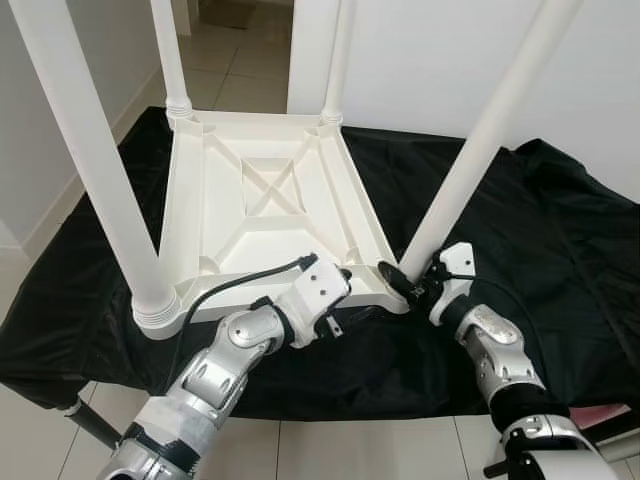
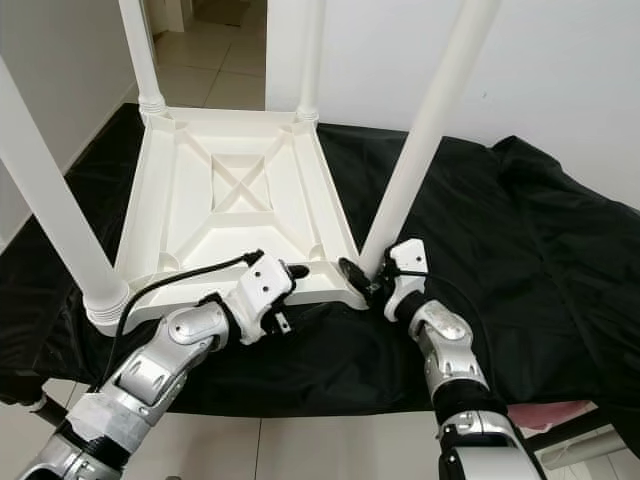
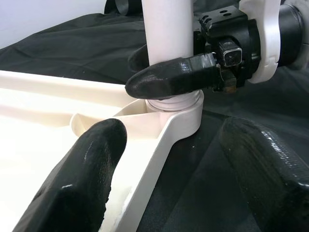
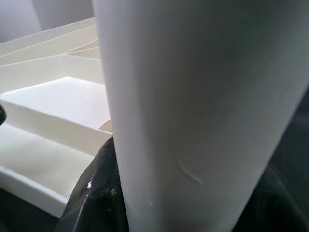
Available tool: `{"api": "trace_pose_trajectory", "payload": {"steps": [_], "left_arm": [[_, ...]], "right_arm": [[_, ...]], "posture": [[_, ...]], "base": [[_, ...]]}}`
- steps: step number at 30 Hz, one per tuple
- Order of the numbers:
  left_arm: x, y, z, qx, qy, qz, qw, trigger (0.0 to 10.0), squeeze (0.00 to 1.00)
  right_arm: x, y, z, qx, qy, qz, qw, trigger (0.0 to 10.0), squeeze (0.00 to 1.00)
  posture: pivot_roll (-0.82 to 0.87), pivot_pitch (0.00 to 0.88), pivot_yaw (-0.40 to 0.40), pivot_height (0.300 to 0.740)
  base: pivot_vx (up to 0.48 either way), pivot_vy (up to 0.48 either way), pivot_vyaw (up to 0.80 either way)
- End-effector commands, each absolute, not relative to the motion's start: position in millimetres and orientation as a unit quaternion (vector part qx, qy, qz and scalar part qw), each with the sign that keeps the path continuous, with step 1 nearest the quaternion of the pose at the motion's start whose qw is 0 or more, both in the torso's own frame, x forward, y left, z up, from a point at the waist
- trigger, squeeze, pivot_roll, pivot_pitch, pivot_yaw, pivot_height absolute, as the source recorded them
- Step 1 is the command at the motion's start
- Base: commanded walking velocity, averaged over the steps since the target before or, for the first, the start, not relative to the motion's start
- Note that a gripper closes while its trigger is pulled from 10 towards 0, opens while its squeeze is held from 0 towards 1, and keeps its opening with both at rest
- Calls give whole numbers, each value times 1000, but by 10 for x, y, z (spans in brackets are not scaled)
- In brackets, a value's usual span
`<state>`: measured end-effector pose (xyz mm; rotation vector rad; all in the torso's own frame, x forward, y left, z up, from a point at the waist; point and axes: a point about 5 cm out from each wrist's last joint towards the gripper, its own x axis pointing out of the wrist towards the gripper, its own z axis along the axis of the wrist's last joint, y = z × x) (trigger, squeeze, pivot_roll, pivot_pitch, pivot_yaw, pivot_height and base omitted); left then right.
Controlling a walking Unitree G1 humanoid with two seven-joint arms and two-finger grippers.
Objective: Building children table
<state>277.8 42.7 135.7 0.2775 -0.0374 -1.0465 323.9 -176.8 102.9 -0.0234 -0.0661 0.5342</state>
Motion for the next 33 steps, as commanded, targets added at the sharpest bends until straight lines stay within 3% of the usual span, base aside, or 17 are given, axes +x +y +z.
{"api": "trace_pose_trajectory", "payload": {"steps": [1, 13, 18, 25, 32, 33], "left_arm": [[2745, 421, 1345, 123, -13, -509, 852, 10000, 0], [2715, 407, 1293, 116, -8, -509, 853, 10000, 0], [2736, 412, 1310, 116, -9, -508, 854, 10000, 0], [2738, 419, 1306, 118, -8, -505, 855, 10000, 0], [2742, 434, 1309, 120, -7, -506, 854, 10000, 0], [2748, 444, 1310, 121, -7, -505, 855, 10000, 0]], "right_arm": [[3217, -1808, 1021, -9, -38, 231, 972, 10000, 0], [3139, -1681, 998, 0, -44, 97, 994, 10000, 0], [3051, -1536, 843, 10, 4, -21, 1000, 10000, 0], [2997, -1220, 863, 46, 3, -6, 999, 10000, 0], [2995, -1221, 938, 47, -11, 7, 999, 10000, 0], [2987, -1203, 951, 51, -13, 10, 999, 10000, 1000]], "posture": [[16, 0, -103, 740], [2, 0, -92, 740], [0, 0, -94, 740], [5, 0, -94, 740], [8, 0, -92, 740], [10, 0, -94, 740]], "base": [[0, 0, 0], [0, 0, 0], [0, 0, 0], [0, 0, 0], [0, 0, 0], [0, 0, 0]]}}
